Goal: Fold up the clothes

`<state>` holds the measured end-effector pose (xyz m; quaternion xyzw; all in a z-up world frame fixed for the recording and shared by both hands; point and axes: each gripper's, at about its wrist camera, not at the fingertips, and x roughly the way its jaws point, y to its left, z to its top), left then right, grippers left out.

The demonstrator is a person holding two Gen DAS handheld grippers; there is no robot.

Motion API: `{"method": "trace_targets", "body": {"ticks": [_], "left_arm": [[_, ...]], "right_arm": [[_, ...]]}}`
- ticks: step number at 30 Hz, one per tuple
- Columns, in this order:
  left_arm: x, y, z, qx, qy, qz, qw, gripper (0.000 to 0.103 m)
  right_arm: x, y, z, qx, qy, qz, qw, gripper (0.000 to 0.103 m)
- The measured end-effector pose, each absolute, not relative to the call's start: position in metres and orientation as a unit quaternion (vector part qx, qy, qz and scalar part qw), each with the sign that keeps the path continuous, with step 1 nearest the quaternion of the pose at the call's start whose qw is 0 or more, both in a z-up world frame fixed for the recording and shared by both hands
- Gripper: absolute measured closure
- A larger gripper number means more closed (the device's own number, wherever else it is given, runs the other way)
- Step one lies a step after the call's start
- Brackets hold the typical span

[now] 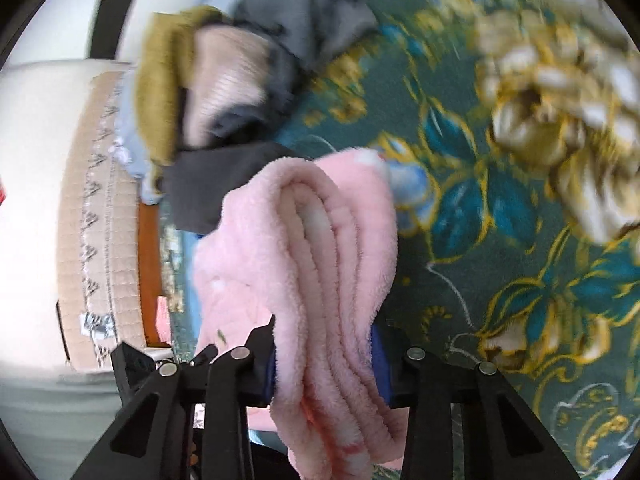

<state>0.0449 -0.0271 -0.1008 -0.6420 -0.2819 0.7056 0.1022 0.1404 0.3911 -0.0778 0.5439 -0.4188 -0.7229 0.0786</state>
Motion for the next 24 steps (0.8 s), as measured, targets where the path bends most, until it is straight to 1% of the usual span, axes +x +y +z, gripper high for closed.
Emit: {"method": "trace_targets", "body": {"ticks": [4,9,11,16,19,22,24], "left_arm": [[0.040,0.028,-0.052,-0.628,-0.225,0.729,0.153,0.083],[0.015,0.140,-0.001,-0.603,-0.150,0.746,0.242,0.083],[0.001,0.181,-0.003,-0.598,-0.123,0.743,0.274,0.083],[0.013,0.301,0.004,-0.591,-0.055,0.728,0.343,0.083],[0.023,0.346,-0.013,-0.591,-0.040,0.715,0.373,0.083],[0.024,0.381,-0.033,-0.595,-0.049,0.697,0.396,0.083],[0.039,0.402,-0.028,-0.606,-0.044,0.687,0.399,0.083]], "right_arm": [[0.166,0.422,-0.034,0.493,-0.418,-0.759,0.079,0.064],[0.231,0.502,-0.018,0.416,-0.466,-0.780,0.027,0.064],[0.252,0.531,-0.017,0.392,-0.484,-0.783,0.007,0.064],[0.299,0.603,-0.028,0.352,-0.520,-0.777,-0.048,0.064],[0.318,0.640,-0.038,0.337,-0.534,-0.772,-0.073,0.064],[0.330,0.668,-0.048,0.322,-0.544,-0.769,-0.093,0.064],[0.336,0.683,-0.054,0.317,-0.545,-0.769,-0.108,0.064]]}}
